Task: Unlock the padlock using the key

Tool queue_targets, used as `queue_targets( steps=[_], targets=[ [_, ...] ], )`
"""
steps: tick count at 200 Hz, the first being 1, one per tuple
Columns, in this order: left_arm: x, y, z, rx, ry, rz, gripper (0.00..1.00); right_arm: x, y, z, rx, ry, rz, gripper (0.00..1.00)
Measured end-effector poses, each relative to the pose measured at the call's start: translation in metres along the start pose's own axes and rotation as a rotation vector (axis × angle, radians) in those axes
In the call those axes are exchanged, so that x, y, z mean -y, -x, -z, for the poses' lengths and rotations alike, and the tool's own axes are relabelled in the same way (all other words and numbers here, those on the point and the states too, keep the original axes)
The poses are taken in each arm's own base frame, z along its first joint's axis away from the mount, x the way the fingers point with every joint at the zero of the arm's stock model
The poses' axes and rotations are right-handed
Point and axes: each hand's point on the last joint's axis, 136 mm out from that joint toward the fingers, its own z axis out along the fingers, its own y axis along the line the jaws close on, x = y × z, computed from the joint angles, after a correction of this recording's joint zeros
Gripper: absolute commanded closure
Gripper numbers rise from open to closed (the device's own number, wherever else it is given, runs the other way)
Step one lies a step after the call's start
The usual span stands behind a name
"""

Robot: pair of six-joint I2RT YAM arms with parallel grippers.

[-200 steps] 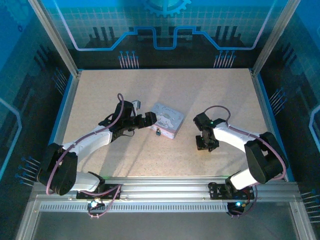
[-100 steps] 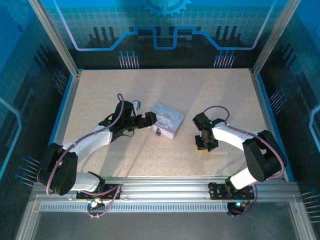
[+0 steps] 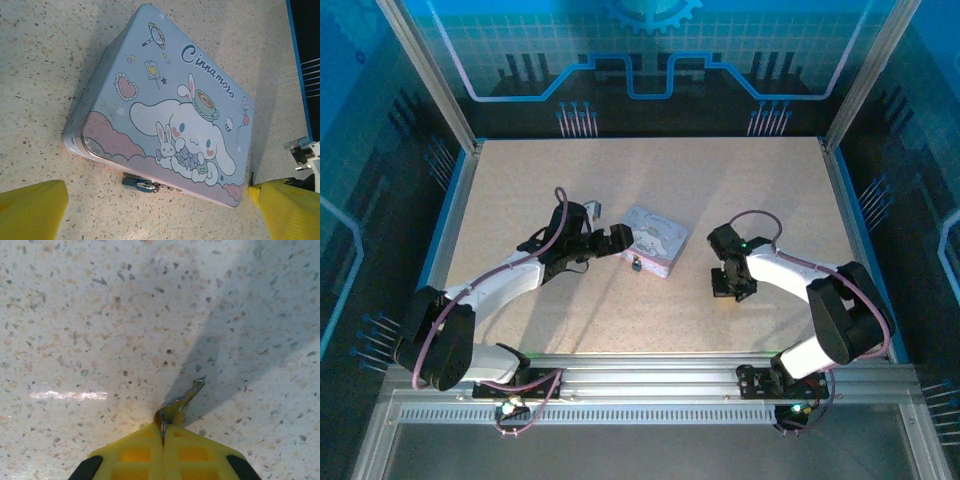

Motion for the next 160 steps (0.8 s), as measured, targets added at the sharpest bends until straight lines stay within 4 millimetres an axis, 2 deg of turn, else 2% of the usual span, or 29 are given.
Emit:
queue_targets(
  steps=[53,100,127,160],
  targets=[
    [0.006,0.004,0.007,0.020,-0.017,-0.005,0.01,0.006,0.004,0.003,0.033,-0.022,-0.008,1.00],
    [0.018,0.006,0.014,0.024,-0.064,0.056,0.01,0.002,0.019,0.025,0.142,0.018,0.007,1.00],
    [0.024,0.005,0.014,0.011,-0.102,0.107,0.01,-0.005,0.030,0.038,0.213,0.060,0.035,1.00],
    [0.035,0.002,0.014,-0.003,-0.165,0.163,0.03,-0.028,0.041,0.060,0.332,0.129,0.148,1.00]
  ],
)
